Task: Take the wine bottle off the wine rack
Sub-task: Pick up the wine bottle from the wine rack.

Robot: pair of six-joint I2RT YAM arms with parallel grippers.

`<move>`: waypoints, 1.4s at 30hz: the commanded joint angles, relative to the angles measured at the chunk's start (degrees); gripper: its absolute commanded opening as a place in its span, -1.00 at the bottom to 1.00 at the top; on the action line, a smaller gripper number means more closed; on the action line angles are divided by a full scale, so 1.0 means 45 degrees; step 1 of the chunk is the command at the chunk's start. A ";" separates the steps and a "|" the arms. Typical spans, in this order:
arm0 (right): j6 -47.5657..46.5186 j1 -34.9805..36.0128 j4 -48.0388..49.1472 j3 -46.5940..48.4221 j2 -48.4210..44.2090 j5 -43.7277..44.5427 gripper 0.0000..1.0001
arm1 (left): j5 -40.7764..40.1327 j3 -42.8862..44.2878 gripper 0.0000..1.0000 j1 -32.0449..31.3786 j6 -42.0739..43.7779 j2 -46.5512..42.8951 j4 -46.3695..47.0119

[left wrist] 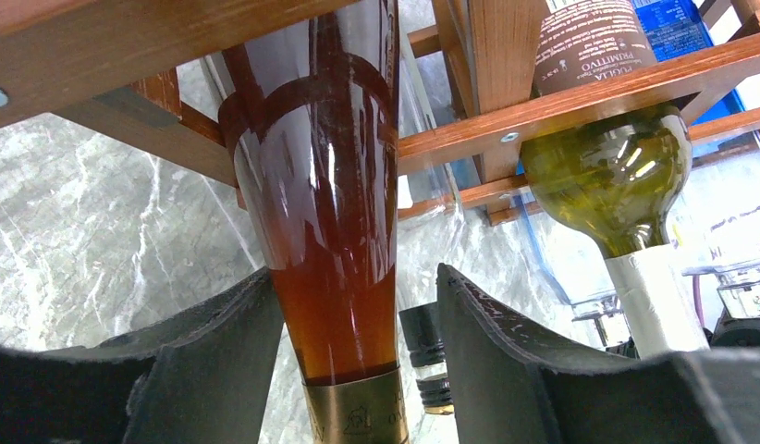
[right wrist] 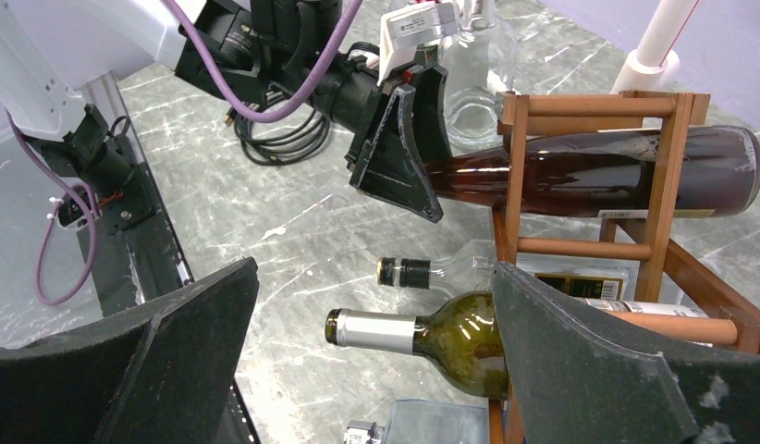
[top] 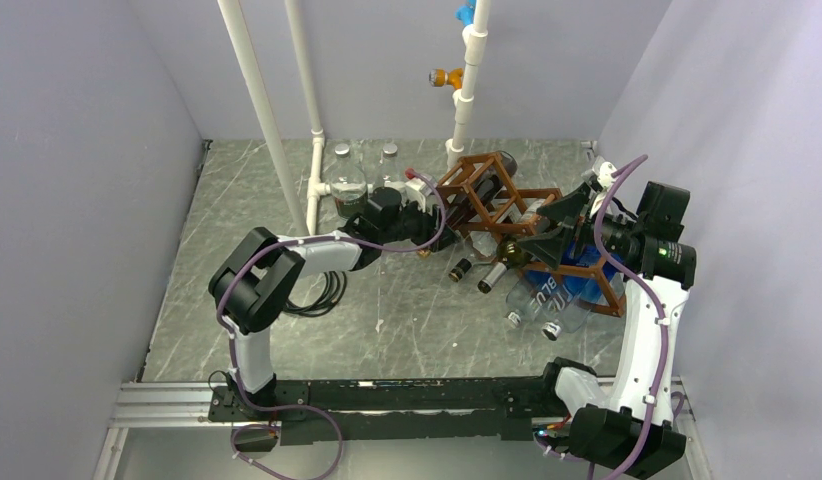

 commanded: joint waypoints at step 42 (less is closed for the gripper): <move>-0.0035 -0.0063 0.0421 -0.0010 -0.0200 -0.0360 0.99 | 0.0578 -0.0040 -1.00 -0.0115 0.0403 -0.2022 0.0101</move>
